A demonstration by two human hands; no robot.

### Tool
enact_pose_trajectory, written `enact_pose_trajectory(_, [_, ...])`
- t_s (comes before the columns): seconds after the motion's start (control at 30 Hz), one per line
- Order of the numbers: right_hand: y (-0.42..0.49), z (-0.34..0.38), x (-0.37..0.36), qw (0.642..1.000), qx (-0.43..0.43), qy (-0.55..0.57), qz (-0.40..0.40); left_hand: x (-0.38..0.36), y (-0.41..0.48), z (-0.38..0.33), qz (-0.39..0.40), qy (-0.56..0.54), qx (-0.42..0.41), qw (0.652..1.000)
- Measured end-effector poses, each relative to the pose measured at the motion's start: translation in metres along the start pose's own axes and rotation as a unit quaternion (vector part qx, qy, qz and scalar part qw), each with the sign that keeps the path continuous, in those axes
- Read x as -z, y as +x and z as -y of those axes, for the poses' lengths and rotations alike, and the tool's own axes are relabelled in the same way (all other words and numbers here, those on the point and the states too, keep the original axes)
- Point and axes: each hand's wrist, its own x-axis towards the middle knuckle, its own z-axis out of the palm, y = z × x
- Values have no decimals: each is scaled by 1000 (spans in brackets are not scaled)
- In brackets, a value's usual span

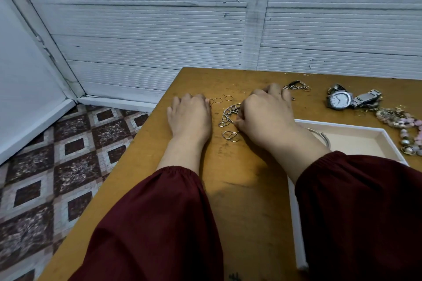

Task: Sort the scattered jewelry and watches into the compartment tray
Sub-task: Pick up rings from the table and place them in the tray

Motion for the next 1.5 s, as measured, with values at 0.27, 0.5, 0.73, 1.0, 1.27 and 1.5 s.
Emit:
enact_pose_trajectory(0.27, [-1,4,0,999,10,-23,35,-1,0,1,-3,-10,5,1000])
enact_pose_trajectory(0.5, [-3,1,-2,999,15,-7,45,-1,0,1,-10,-15,7,1000])
enact_pose_trajectory(0.73, [-2,-6,2,998,-12,43,46,0,-3,2,-18,-27,21,999])
enact_pose_trajectory(1.0, [-7,-7,24,988,-44,149,-7,8,-15,3,-56,-110,32,992])
enact_pose_trajectory(1.27, [-26,-15,52,981,-49,171,-82,28,-52,-11,-116,-200,7,973])
enact_pose_trajectory(1.5, [-49,-23,79,952,-68,267,-133,30,-92,-16,-125,-264,26,956])
